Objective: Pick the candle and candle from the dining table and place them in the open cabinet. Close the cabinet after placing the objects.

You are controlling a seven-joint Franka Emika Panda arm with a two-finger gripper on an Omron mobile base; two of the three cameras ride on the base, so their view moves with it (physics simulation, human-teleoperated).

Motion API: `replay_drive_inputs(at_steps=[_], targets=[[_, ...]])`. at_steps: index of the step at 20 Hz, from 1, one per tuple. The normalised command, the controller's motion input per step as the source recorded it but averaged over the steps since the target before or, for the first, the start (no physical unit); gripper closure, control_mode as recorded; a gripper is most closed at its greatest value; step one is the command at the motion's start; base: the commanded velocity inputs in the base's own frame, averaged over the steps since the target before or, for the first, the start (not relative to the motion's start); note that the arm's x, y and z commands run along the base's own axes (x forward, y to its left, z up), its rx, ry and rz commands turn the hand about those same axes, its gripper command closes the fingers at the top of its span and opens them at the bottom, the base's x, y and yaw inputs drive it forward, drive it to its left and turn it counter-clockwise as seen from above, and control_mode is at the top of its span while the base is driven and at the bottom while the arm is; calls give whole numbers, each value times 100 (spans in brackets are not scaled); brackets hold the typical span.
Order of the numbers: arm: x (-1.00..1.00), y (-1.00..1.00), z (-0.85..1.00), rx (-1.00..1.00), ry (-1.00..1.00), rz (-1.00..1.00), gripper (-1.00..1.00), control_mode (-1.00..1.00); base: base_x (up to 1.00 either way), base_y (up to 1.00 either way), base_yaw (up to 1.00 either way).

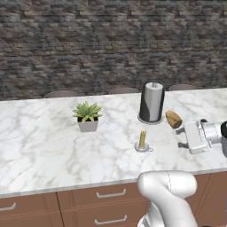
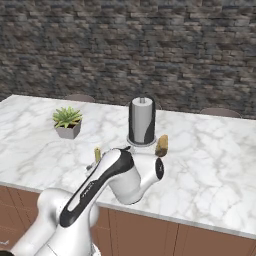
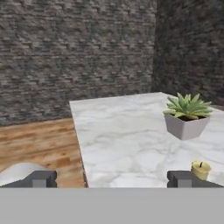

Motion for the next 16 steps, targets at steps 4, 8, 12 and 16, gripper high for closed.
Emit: replay_drive_inputs(at_steps=[4,8,12,16], targets=[[35,1,-15,12,3,17,-100,-100,0,0,0],[22,12,-22,3,0,14,-100,-100,0,0,0],[16,15,-22,0,-14,10,-100,-100,0,0,0],[15,15,-22,-2,-24,2,-100,-100,0,0,0]])
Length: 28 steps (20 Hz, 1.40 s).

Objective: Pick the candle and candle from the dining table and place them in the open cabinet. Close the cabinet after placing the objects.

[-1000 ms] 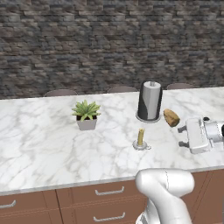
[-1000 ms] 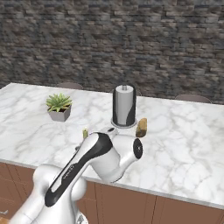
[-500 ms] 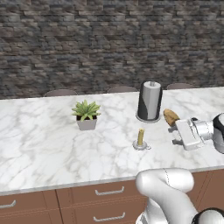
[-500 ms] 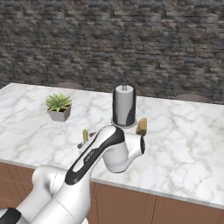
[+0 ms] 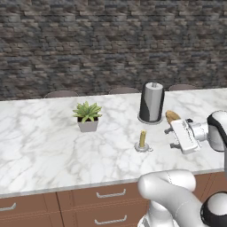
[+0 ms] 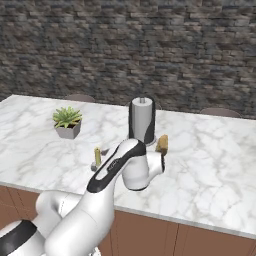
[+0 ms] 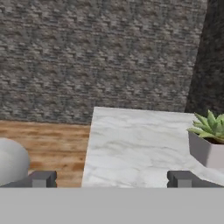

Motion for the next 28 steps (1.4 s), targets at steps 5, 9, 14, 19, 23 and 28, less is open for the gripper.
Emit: replay_drive_inputs(at_steps=[5,9,14,19,23,28], targets=[[24,14,-21,-2,-17,0,-100,-100,0,0,0],[18,12,-25,-3,-14,0,-100,-100,0,0,0],[13,10,-23,-2,-14,0,-100,-100,0,0,0],[20,2,-12,0,-3,0,-100,-100,0,0,0],[22,0,-10,0,0,0,-100,-100,0,0,0],[23,0,-8,0,2,0,-100,-100,0,0,0]])
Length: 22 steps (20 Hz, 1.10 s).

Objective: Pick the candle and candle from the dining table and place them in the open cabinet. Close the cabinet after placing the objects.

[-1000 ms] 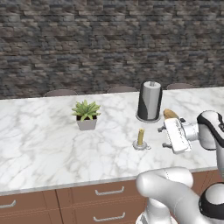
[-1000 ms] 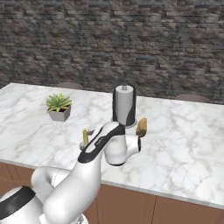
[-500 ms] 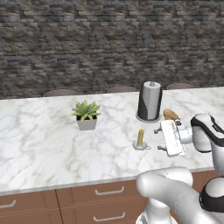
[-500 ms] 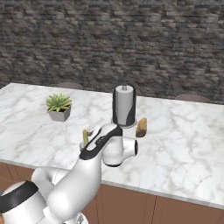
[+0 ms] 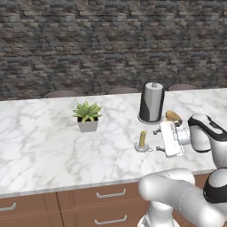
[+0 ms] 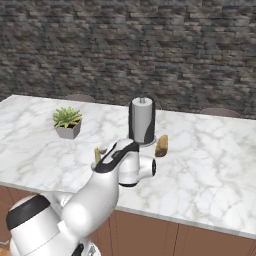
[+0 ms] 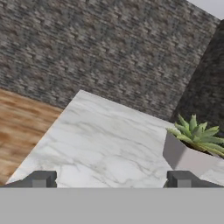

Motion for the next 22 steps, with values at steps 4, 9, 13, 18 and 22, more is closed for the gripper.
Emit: replay_drive_inputs(at_steps=[4,9,13,18,22], targets=[[20,0,-9,0,0,0,-100,-100,0,0,0],[15,2,-10,-3,0,0,-100,-100,0,0,0],[14,2,-11,-2,1,0,-100,-100,0,0,0],[12,6,-13,-3,4,0,-100,-100,0,0,0],[12,7,-13,-2,5,0,-100,-100,0,0,0]])
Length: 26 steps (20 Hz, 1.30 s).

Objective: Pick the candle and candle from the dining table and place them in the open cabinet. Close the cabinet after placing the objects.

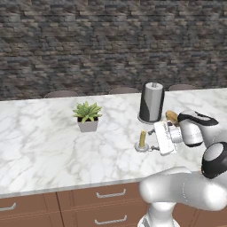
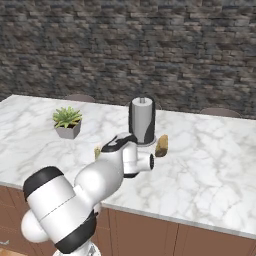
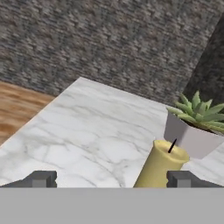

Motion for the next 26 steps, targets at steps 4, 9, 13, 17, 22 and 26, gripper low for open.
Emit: replay_drive_inputs(at_steps=[4,9,13,17,22,26], targets=[[15,5,-9,0,5,0,-100,-100,0,0,0],[15,0,-8,0,7,0,-100,-100,0,0,0],[15,0,-9,0,7,0,-100,-100,0,0,0],[14,0,-11,0,8,0,-100,-100,0,0,0],[16,0,-10,0,5,0,-100,-100,0,0,0],[15,0,-11,0,1,0,-100,-100,0,0,0]])
